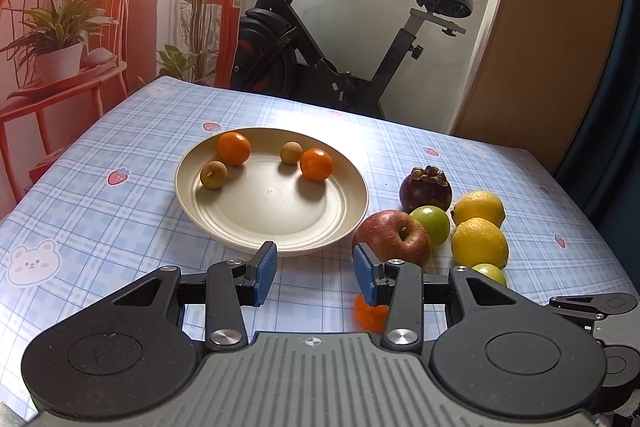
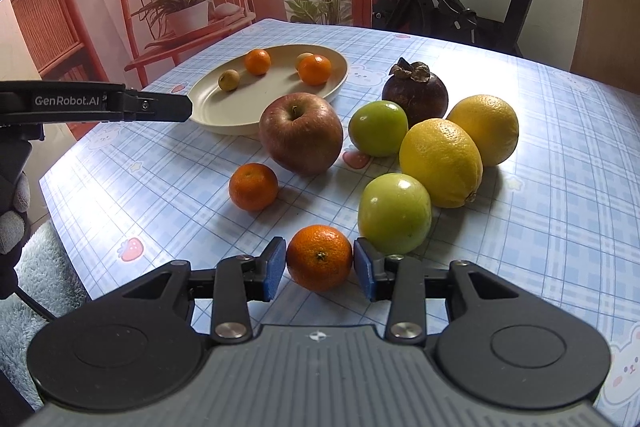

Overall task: Organize fruits
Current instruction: 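Grasp another tangerine with the left gripper while the right gripper holds its tangerine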

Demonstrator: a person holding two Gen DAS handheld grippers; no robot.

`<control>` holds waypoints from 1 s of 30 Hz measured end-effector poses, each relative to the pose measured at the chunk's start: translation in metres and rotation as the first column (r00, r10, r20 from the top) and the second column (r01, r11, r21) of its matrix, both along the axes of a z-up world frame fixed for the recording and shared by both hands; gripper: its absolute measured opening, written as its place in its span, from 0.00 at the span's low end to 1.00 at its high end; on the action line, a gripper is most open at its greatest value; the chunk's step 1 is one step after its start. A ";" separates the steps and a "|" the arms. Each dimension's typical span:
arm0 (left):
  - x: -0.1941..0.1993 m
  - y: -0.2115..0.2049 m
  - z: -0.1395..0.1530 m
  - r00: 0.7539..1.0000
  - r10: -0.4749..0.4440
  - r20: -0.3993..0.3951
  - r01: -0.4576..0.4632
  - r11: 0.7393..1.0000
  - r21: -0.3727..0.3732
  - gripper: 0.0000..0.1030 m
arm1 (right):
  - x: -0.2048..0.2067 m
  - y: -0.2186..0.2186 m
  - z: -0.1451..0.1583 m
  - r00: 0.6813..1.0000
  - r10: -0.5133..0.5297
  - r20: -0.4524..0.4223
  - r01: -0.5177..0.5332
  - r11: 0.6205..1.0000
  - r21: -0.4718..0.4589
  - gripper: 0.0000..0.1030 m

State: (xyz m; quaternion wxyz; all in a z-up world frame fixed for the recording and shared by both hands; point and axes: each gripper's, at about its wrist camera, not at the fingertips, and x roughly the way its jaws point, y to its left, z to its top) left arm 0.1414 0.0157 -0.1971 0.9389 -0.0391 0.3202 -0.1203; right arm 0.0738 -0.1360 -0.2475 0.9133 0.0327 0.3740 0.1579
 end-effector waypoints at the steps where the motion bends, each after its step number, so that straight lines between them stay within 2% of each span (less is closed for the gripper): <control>1: 0.000 0.001 0.000 1.000 0.003 0.000 -0.003 1.000 0.000 0.44 | -0.001 0.001 0.000 1.000 0.000 0.005 0.000 1.000 -0.005 0.39; 18: -0.001 -0.003 -0.003 1.000 -0.015 -0.006 0.015 1.000 0.023 0.44 | -0.003 -0.001 -0.006 1.000 -0.010 0.011 0.009 0.999 0.049 0.39; 24: 0.000 -0.002 -0.009 0.998 -0.039 -0.044 0.039 0.999 -0.007 0.44 | -0.008 0.000 -0.005 1.000 -0.003 0.008 0.003 1.000 0.009 0.38; 30: -0.002 -0.005 -0.011 0.997 -0.054 -0.048 0.054 0.999 0.001 0.44 | -0.011 0.001 -0.006 1.000 0.000 0.020 0.000 1.000 -0.013 0.41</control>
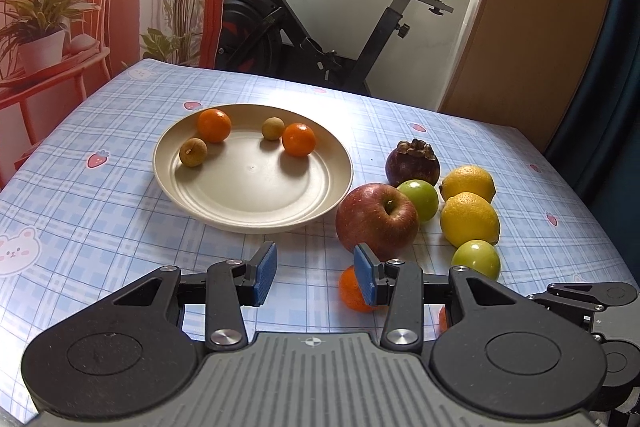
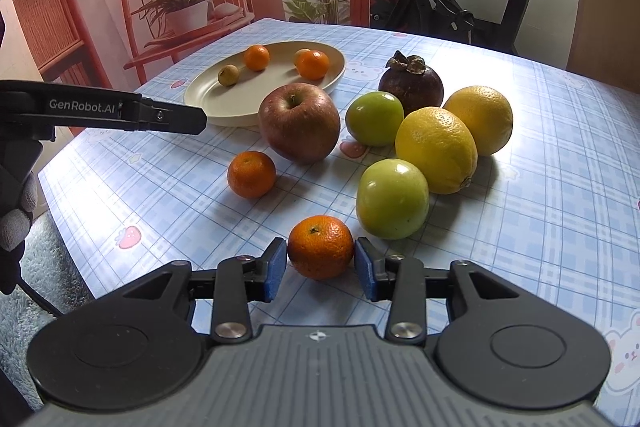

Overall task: Organize fruits
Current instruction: 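Grasp another tangerine with the left gripper while the right gripper holds its tangerine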

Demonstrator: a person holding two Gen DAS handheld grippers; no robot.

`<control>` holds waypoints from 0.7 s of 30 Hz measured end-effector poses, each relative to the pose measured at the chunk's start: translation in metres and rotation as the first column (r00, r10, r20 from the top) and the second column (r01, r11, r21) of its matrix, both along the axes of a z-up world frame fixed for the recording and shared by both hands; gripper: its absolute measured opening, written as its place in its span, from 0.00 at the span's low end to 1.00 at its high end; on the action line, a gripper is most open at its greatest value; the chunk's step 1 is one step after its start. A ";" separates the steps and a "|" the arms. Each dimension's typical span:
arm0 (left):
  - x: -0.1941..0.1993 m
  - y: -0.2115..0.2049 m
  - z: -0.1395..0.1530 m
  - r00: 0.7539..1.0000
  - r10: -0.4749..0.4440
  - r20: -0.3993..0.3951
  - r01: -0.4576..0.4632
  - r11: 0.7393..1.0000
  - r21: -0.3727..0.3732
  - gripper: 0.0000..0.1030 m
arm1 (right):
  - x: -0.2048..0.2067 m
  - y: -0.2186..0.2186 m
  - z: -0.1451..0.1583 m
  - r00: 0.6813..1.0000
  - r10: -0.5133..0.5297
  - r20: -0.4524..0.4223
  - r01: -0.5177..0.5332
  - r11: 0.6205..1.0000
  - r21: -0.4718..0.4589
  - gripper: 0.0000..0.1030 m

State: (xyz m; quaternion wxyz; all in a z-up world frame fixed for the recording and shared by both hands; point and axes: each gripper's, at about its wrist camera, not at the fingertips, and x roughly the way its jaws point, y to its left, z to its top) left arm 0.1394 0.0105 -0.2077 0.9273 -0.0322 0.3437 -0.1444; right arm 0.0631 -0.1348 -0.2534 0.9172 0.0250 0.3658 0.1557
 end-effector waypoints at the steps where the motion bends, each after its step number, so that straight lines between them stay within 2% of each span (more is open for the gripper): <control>1: 0.000 0.000 0.000 1.000 -0.001 -0.001 0.001 1.000 0.000 0.44 | 0.000 0.001 0.000 1.000 0.005 0.004 -0.005 1.000 -0.005 0.41; 12: 0.001 -0.006 -0.005 0.999 -0.028 -0.028 0.027 1.000 -0.004 0.45 | 0.001 -0.003 -0.002 1.000 0.011 -0.011 -0.011 0.999 0.030 0.39; 17: 0.008 -0.020 -0.017 0.992 -0.079 -0.096 0.078 0.997 -0.015 0.46 | -0.006 -0.005 0.000 1.000 0.023 0.016 -0.024 0.999 0.023 0.39; 21: 0.014 -0.030 -0.025 0.987 -0.109 -0.120 0.109 0.994 -0.007 0.46 | -0.009 -0.010 -0.002 1.000 0.005 0.008 -0.005 1.000 0.019 0.39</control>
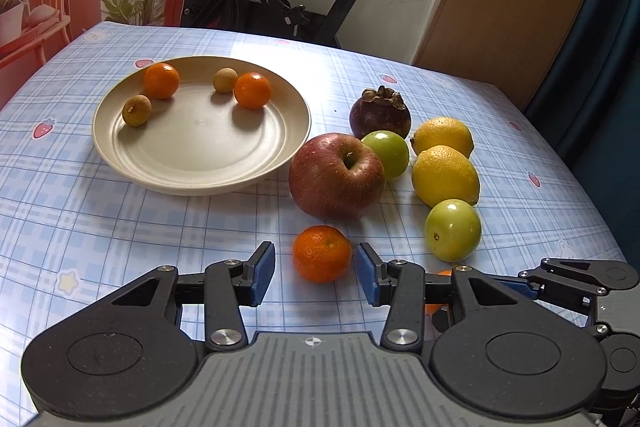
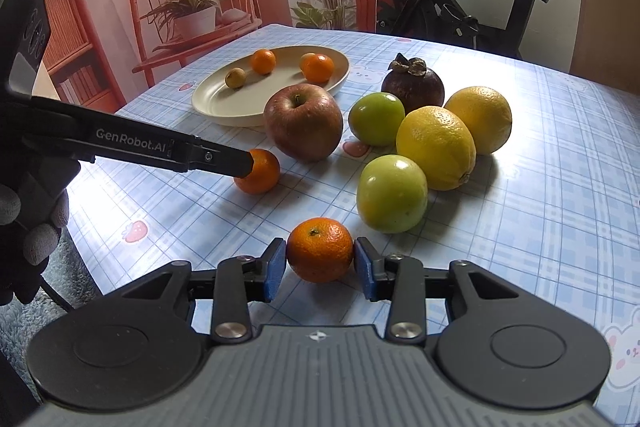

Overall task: Organize fruits
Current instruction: 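Grasp another tangerine with the left gripper while the right gripper holds its tangerine, then carry both held tangerines over the beige plate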

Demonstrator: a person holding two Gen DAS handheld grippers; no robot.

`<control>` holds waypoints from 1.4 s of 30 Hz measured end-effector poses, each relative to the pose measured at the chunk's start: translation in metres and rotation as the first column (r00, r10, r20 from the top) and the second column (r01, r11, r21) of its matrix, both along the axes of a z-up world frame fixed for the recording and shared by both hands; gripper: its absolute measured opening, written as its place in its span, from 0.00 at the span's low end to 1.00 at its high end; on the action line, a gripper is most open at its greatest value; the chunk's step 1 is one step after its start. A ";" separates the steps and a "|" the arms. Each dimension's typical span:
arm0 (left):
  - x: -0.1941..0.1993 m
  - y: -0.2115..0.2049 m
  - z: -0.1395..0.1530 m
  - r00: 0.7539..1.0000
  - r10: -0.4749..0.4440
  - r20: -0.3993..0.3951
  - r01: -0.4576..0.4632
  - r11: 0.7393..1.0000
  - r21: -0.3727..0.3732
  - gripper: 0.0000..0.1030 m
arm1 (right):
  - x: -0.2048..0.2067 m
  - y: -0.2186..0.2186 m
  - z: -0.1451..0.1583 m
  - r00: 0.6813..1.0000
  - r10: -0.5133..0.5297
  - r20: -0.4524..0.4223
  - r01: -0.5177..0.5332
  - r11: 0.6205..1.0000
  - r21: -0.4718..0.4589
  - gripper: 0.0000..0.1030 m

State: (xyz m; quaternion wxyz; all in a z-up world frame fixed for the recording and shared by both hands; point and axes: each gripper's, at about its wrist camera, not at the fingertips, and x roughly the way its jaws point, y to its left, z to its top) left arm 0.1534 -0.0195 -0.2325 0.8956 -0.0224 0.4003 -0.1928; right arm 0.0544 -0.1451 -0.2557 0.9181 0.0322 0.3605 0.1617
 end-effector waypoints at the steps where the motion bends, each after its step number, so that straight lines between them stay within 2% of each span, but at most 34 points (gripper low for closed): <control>1: 0.001 -0.002 -0.002 1.000 -0.006 -0.002 0.006 1.000 0.008 0.46 | -0.001 -0.002 0.000 1.000 -0.007 -0.002 0.007 1.000 0.004 0.39; 3: 0.004 -0.005 -0.006 1.000 -0.003 -0.004 0.003 1.000 0.023 0.46 | -0.003 -0.007 0.000 1.000 -0.021 -0.008 0.022 1.000 0.016 0.39; 9: 0.013 -0.005 -0.010 1.000 0.003 -0.023 -0.003 1.000 -0.004 0.44 | -0.006 -0.014 0.000 0.999 -0.042 -0.015 0.043 0.998 0.035 0.39; 13: 0.015 -0.010 -0.015 0.999 -0.008 -0.031 0.008 1.000 0.011 0.39 | -0.006 -0.013 0.001 0.999 -0.041 -0.012 0.041 0.999 0.028 0.39; 18: 0.008 -0.008 -0.012 1.000 -0.008 -0.005 0.008 1.000 0.020 0.36 | -0.005 -0.013 0.001 0.999 -0.046 -0.016 0.047 0.998 0.040 0.39; 23: -0.003 0.005 0.004 0.999 0.027 0.022 -0.027 1.000 -0.006 0.36 | -0.006 -0.016 0.009 0.999 -0.049 0.007 0.049 0.997 0.056 0.39; 29: -0.019 0.017 0.029 0.993 0.060 0.104 -0.057 0.998 -0.023 0.36 | -0.011 -0.019 0.027 0.996 -0.066 0.051 0.062 0.995 0.078 0.39; 36: -0.019 0.034 0.062 0.978 0.122 0.167 -0.113 0.992 -0.061 0.36 | -0.004 -0.023 0.067 0.990 -0.065 0.124 0.051 0.992 0.116 0.39; 42: -0.010 0.049 0.094 0.956 0.179 0.231 -0.161 0.982 -0.094 0.36 | 0.019 -0.017 0.110 0.978 -0.037 0.205 0.017 0.995 0.098 0.39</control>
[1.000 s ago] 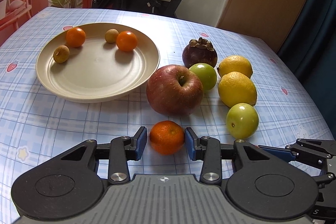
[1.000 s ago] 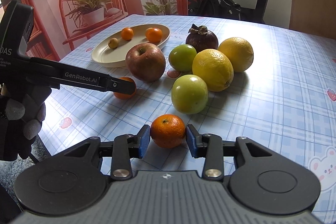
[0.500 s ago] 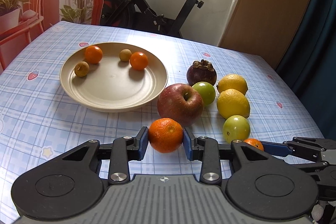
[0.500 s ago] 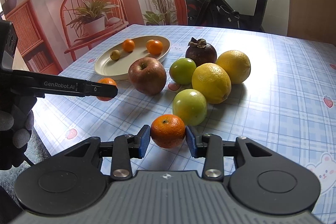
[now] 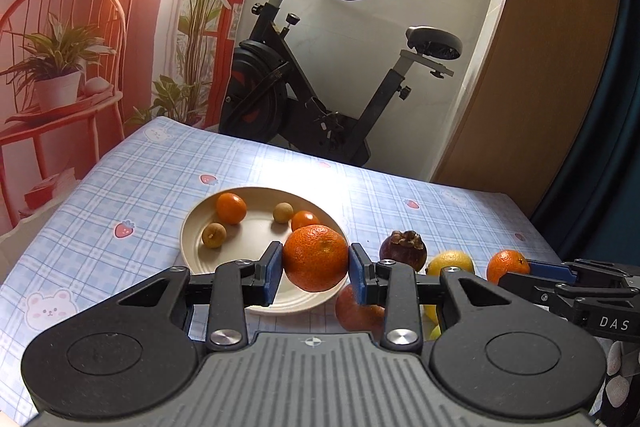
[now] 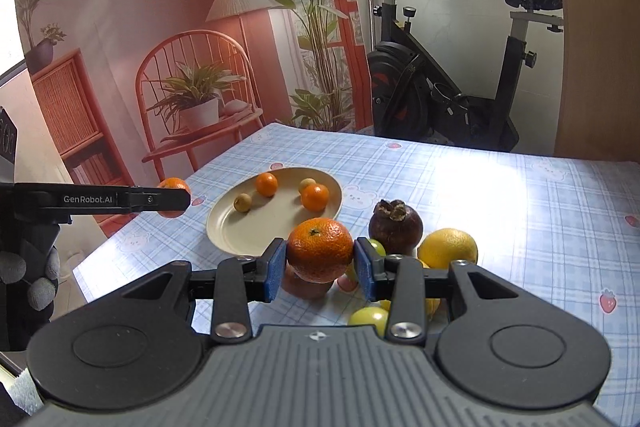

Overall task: Organize fruits
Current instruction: 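Carry both held tangerines over the beige plate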

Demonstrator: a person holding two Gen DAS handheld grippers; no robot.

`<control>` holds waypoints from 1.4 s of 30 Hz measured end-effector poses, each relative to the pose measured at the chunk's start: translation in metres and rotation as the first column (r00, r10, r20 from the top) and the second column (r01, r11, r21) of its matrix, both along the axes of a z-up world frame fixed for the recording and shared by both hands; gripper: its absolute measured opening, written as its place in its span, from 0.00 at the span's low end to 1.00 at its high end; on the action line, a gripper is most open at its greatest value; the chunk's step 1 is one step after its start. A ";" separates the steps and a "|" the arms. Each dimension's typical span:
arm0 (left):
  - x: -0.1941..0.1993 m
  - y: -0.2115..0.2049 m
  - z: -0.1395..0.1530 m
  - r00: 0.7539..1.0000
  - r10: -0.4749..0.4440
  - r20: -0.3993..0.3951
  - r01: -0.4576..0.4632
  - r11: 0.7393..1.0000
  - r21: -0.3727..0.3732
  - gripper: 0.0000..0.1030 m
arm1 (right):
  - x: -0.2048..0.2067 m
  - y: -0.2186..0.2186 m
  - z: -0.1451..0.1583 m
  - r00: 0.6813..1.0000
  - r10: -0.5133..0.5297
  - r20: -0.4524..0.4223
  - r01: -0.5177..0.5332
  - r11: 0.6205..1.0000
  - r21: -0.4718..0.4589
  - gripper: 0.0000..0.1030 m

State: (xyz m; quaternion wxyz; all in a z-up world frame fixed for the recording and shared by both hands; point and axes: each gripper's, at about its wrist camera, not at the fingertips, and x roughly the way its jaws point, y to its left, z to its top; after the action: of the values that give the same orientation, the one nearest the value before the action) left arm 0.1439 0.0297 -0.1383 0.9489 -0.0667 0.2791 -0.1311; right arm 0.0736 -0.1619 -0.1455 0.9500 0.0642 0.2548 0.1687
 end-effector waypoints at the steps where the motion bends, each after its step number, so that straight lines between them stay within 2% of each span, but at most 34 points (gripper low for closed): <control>1: 0.004 0.003 0.006 1.000 0.007 0.009 -0.007 1.000 -0.009 0.36 | 0.005 0.001 0.006 1.000 0.004 0.013 -0.004 1.000 -0.002 0.39; 4: 0.019 0.011 0.018 0.999 0.023 0.023 -0.022 0.999 -0.032 0.36 | 0.024 0.006 0.020 0.999 0.021 0.047 -0.021 1.000 0.005 0.39; 7: 0.038 0.018 0.025 0.999 0.027 0.028 -0.027 1.000 -0.011 0.36 | 0.046 0.013 0.022 0.998 0.035 0.051 -0.035 0.999 0.000 0.39; 11: 0.060 0.035 0.020 1.000 0.015 -0.015 -0.015 1.000 -0.005 0.36 | 0.078 0.030 0.009 0.996 0.081 0.022 -0.079 0.993 -0.085 0.39; 14: 0.074 0.050 0.005 0.998 0.010 -0.069 -0.010 1.000 -0.011 0.36 | 0.103 0.035 -0.008 0.995 0.099 -0.030 -0.101 0.991 -0.083 0.39; 18: 0.090 0.051 -0.019 0.992 0.004 -0.125 0.000 1.000 0.027 0.36 | 0.135 0.049 -0.024 0.986 0.136 -0.101 -0.147 0.984 -0.105 0.39; 23: 0.112 0.046 -0.042 0.987 -0.023 -0.160 0.037 0.996 0.085 0.36 | 0.172 0.061 -0.038 0.966 0.171 -0.194 -0.191 0.978 -0.088 0.39; 29: 0.132 0.037 -0.062 0.969 -0.076 -0.237 0.113 0.983 0.146 0.36 | 0.212 0.068 -0.057 0.927 0.192 -0.322 -0.225 0.972 -0.067 0.39; 33: 0.145 0.041 -0.073 0.950 -0.079 -0.303 0.125 0.983 0.135 0.36 | 0.227 0.073 -0.069 0.880 0.218 -0.421 -0.261 0.964 -0.048 0.38; 38: 0.147 0.037 -0.082 0.934 -0.100 -0.342 0.155 0.979 0.135 0.36 | 0.232 0.079 -0.080 0.863 0.208 -0.460 -0.272 0.959 -0.076 0.38; 42: 0.148 0.037 -0.088 0.932 -0.084 -0.354 0.149 0.976 0.159 0.36 | 0.235 0.081 -0.085 0.870 0.191 -0.455 -0.260 0.961 -0.093 0.39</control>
State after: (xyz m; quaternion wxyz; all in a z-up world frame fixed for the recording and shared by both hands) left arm 0.2923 0.0665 -0.2258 0.8779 0.0157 0.4552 -0.1474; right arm 0.3091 -0.0814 -0.2303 0.8430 -0.0015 0.4815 0.2397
